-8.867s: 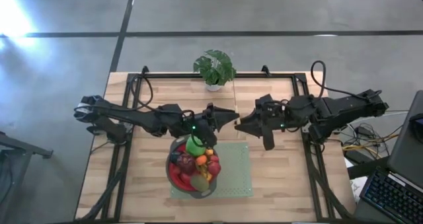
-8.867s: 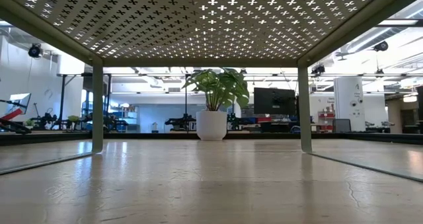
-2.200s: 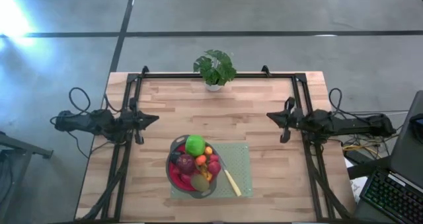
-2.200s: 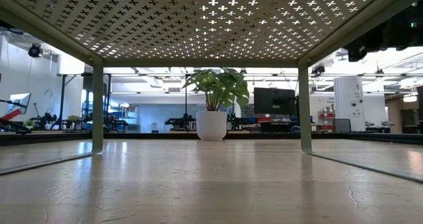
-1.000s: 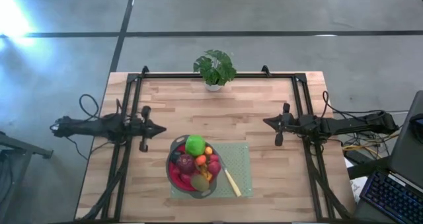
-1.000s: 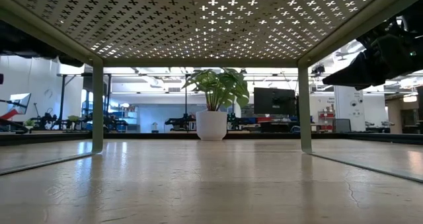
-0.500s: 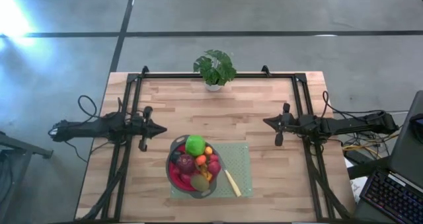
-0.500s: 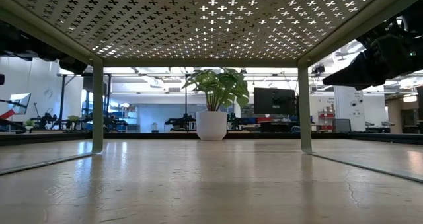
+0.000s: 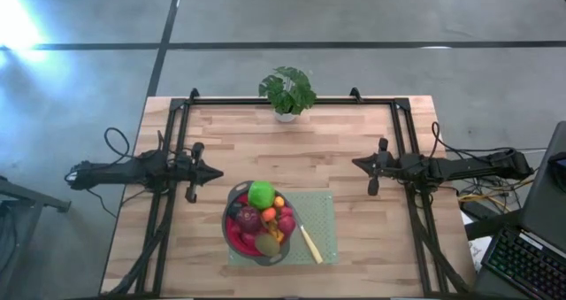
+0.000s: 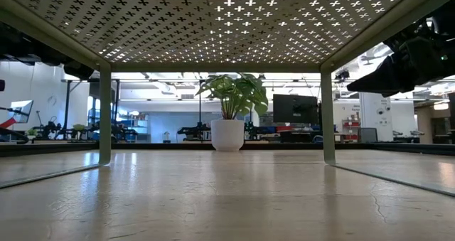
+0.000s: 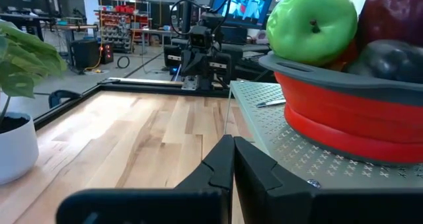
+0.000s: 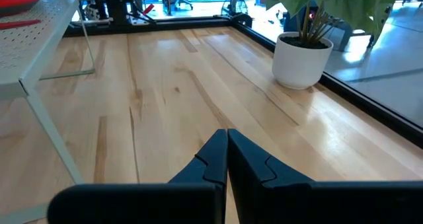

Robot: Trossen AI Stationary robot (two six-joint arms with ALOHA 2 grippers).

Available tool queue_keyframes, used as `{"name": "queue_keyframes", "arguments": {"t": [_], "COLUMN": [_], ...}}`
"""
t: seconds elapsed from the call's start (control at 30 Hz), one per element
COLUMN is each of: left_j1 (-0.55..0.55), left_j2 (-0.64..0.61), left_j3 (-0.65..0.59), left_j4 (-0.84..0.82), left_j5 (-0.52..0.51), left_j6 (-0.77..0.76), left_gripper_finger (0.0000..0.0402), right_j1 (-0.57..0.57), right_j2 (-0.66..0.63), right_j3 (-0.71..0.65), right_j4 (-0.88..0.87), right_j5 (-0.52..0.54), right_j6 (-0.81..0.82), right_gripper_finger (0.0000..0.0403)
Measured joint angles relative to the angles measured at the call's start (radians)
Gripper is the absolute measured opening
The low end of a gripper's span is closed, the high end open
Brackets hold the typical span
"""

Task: Pick & Place Fruit
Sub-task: Return to Home Position

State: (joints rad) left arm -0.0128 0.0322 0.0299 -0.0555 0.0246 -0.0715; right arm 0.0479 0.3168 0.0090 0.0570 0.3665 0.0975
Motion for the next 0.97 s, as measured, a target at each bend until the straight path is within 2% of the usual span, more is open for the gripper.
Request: {"name": "queue_keyframes", "arguments": {"t": [0.97], "left_j1": [0.0], "left_j2": [0.0], "left_j3": [-0.005], "left_j4": [0.039], "left_j5": [0.004], "left_j6": [0.0], "left_gripper_finger": [0.0012], "right_j1": [0.0], "right_j2": [0.0], "right_j3": [0.0], "right_j4": [0.0], "right_j5": [0.0], "right_j6": [0.0], "right_gripper_finger": [0.0009]}}
